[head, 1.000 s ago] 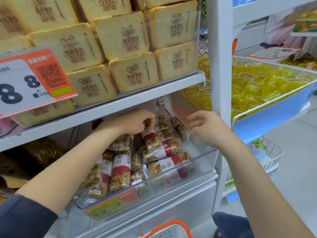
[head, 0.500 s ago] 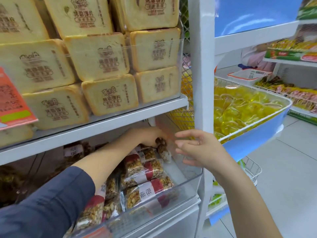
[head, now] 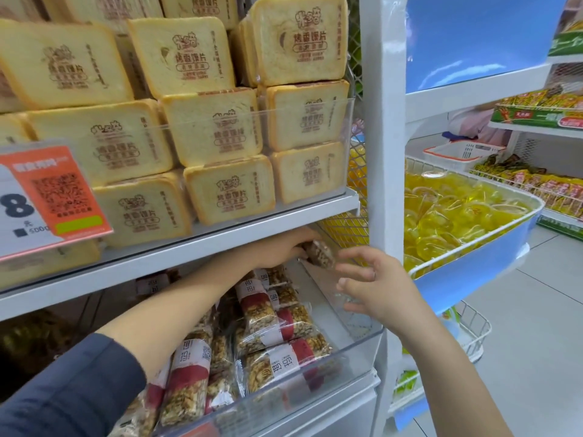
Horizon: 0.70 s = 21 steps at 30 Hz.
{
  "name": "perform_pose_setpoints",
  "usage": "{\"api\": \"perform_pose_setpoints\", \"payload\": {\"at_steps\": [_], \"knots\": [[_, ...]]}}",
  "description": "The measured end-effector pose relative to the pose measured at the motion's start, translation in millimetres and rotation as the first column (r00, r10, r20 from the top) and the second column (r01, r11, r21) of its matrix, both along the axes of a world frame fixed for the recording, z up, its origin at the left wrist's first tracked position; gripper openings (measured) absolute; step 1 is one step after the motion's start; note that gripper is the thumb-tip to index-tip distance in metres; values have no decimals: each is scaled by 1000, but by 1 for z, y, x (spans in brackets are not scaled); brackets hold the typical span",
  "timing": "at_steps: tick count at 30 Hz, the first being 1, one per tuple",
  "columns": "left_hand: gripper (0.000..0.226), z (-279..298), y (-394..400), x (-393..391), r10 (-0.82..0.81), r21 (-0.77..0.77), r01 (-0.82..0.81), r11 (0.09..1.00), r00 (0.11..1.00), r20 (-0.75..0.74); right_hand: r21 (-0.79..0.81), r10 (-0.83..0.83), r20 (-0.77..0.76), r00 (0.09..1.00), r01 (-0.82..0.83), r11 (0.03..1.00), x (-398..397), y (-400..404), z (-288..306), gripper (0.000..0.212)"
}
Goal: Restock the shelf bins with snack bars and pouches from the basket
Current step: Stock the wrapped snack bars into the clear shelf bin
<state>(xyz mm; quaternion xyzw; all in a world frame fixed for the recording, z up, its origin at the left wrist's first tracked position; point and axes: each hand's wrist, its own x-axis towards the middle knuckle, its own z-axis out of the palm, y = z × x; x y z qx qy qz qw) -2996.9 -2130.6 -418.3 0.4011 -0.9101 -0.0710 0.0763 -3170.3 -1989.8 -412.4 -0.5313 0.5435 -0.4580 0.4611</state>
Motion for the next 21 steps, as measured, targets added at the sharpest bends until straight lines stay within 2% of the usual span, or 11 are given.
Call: {"api": "perform_pose_setpoints", "payload": {"at_steps": [2,4,6,8,10,11,13,15,17,19,21], "knots": [[39,10,10,4,-73,-23,71,997,995,-72,-180,-19,-240,971,-25,983,3,0,-5,47],[41,15,20,11,-130,-1,131,991,987,-98,-329,-56,-506,861,-133,935,8,-1,-10,62],[41,19,29,16,-119,97,129,987,988,-101,-385,-99,-590,801,-172,907,13,-4,-12,65],[40,21,36,17,-70,222,97,970,990,-125,-412,-148,-597,788,-142,900,16,-6,-12,57],[49,22,39,18,-32,277,81,957,984,-178,-429,-218,-602,768,-81,900,20,-7,-12,43],[59,22,40,21,-24,285,84,955,978,-206,-439,-246,-602,760,-57,897,22,-7,-13,39],[75,19,43,25,-37,206,78,975,980,-195,-434,-267,-595,758,-23,901,26,-6,-14,41],[65,12,41,24,-50,128,85,988,966,-254,-414,-267,-597,757,-5,910,28,-7,-14,45],[52,6,35,20,-40,129,80,988,958,-284,-404,-268,-597,756,5,915,30,-6,-13,46],[45,1,23,18,-46,88,59,994,988,-146,-414,-283,-540,793,43,909,29,-5,-11,50],[36,-5,10,17,-53,-8,53,999,998,19,-458,-326,-437,838,105,883,26,0,-8,45]]}}
